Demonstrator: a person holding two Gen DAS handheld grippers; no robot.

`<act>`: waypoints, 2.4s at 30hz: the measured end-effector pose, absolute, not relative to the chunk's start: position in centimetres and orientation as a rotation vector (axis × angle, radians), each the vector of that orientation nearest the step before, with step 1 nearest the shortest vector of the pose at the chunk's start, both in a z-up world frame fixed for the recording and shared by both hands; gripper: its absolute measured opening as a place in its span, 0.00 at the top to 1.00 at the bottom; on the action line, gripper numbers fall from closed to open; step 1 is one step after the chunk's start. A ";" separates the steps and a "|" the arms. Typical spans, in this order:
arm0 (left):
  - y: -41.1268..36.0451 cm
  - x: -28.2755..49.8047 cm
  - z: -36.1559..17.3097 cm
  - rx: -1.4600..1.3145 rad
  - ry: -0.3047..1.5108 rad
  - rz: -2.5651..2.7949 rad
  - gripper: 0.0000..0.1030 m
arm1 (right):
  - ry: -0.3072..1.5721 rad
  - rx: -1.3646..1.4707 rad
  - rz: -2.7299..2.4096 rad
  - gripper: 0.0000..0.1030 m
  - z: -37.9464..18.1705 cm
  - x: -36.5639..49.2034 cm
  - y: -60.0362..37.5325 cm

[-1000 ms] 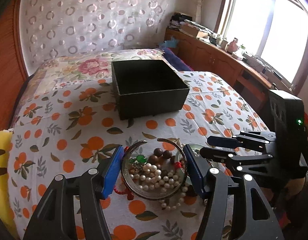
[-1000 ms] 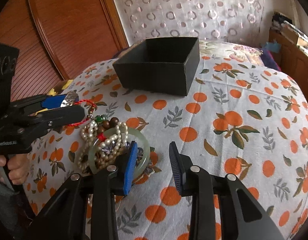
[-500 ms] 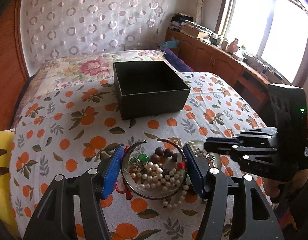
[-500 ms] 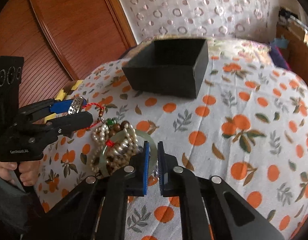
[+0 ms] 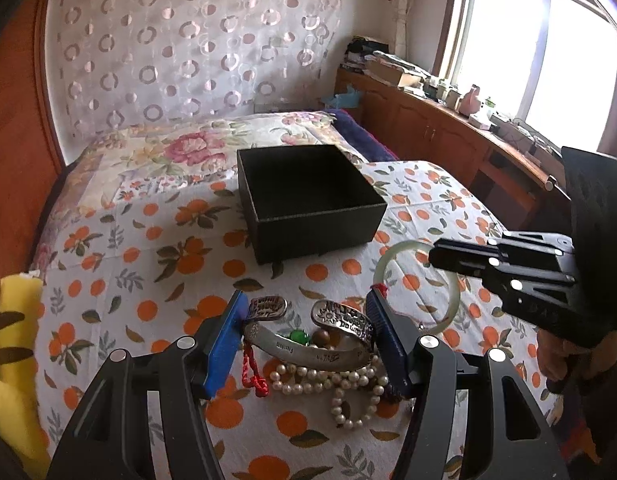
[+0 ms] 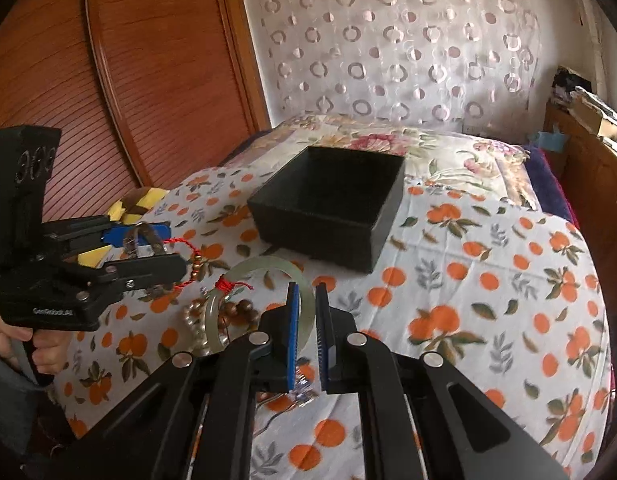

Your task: Organize jewelry

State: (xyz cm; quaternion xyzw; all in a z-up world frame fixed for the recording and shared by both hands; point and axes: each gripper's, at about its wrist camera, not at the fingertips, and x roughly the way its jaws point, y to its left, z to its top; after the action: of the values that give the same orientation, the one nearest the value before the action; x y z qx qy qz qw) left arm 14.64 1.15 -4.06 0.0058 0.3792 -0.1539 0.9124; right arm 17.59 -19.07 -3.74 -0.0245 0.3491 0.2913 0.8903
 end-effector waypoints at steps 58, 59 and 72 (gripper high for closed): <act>4.5 26.3 -2.3 -0.004 0.749 -0.197 0.30 | 0.661 -0.090 0.549 0.91 -2.6 29.8 -19.2; 4.9 26.1 -2.3 -0.006 0.749 -0.194 0.29 | 0.664 -0.100 0.550 0.91 -2.7 29.8 -18.6; 6.9 24.4 -2.1 -0.005 0.730 -0.167 0.29 | 0.719 -0.247 0.473 0.91 -4.1 32.2 -14.6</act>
State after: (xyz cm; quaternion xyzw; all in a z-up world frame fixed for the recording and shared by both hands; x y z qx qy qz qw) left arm 24.41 6.93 -2.07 -0.0022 0.3567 -0.0816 0.9306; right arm 32.22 -14.60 -4.15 -0.1196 0.3475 0.2287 0.9015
